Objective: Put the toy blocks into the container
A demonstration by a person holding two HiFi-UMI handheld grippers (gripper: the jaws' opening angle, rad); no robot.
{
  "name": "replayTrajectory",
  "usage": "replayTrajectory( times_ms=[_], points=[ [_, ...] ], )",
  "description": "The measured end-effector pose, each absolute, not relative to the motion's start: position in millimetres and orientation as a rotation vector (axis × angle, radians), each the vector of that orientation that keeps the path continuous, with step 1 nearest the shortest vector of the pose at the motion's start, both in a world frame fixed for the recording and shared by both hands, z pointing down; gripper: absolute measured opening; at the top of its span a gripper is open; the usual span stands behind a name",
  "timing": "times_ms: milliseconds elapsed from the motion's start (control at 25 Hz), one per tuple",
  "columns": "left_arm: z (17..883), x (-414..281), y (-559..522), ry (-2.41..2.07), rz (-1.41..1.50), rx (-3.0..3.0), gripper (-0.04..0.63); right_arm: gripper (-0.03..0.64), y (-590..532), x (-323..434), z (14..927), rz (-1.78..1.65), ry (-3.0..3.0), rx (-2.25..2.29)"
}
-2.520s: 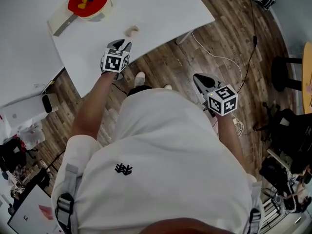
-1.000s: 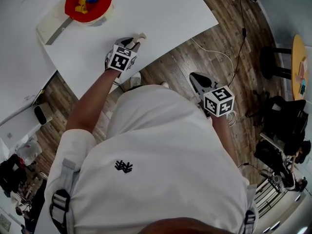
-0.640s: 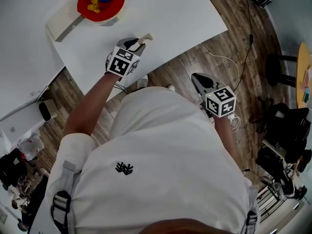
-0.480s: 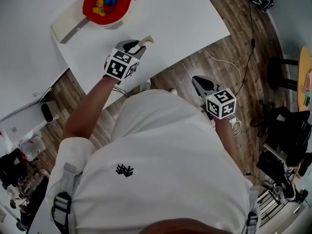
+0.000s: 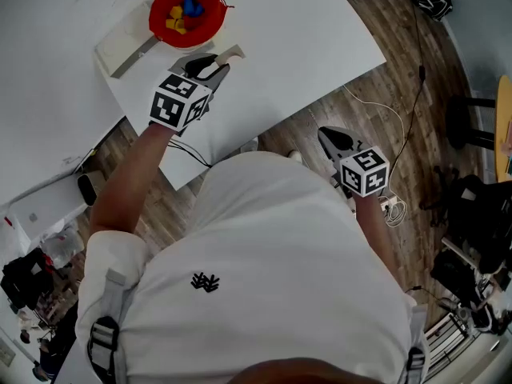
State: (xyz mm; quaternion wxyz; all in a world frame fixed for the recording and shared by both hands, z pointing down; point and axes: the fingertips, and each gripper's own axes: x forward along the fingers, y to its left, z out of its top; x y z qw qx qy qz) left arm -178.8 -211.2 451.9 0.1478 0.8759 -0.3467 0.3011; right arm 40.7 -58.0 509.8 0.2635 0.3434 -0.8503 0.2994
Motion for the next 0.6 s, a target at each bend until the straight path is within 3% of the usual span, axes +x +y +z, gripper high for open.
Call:
replayTrajectory(
  times_ms=[600],
  points=[
    [409,-260,-311,-1.163,0.899,2.530,0.132,0.012,-37,27,518,0.861,-2.247,0.996]
  ],
)
